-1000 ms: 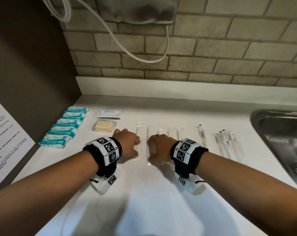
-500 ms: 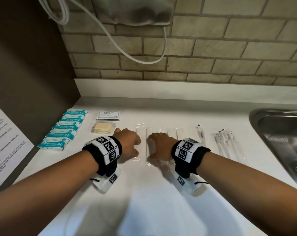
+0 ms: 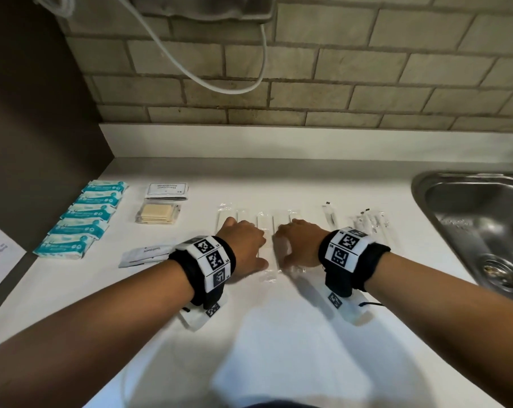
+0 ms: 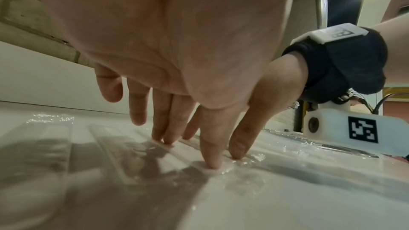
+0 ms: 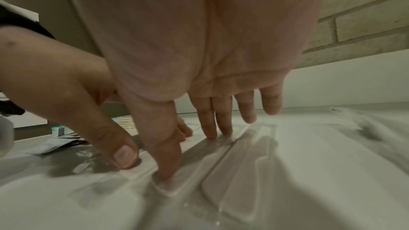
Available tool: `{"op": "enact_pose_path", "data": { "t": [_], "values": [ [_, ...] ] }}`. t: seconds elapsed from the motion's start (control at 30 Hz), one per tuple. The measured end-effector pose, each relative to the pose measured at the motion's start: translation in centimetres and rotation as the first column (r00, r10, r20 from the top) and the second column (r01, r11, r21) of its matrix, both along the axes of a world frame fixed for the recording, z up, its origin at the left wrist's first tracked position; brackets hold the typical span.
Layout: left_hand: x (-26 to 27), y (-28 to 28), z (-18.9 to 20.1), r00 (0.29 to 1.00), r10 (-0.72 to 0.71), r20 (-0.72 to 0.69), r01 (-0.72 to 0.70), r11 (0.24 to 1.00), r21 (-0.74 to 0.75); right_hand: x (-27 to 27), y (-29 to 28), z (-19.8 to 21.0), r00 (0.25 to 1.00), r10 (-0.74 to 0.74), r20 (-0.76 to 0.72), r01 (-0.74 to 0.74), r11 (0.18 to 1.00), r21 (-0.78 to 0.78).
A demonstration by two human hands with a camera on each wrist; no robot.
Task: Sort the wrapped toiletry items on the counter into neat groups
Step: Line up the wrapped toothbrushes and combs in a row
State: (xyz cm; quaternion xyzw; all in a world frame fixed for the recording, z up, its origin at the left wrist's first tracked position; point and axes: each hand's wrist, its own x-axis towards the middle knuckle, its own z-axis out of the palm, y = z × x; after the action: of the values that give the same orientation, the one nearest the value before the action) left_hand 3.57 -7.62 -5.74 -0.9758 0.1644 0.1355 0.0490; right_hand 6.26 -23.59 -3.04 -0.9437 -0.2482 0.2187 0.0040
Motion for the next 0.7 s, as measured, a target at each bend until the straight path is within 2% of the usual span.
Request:
{"op": "enact_pose_path", "data": {
  "t": [0.5, 0.7],
  "values": [
    [0.6, 0.3, 0.3, 0.997, 0.041, 0.065, -0.04, 0.999, -0.022, 0.8, -0.1, -1.0, 0.996, 0.063, 0.058, -0.063, 0.998, 0.008],
    [0.2, 0.7, 0.3, 0.998, 0.039, 0.045, -0.037, 0.998, -0.049, 1.0, 0.2, -1.4, 0.996, 0.077, 0.038, -0.077, 0.997, 0.008]
  ]
}}
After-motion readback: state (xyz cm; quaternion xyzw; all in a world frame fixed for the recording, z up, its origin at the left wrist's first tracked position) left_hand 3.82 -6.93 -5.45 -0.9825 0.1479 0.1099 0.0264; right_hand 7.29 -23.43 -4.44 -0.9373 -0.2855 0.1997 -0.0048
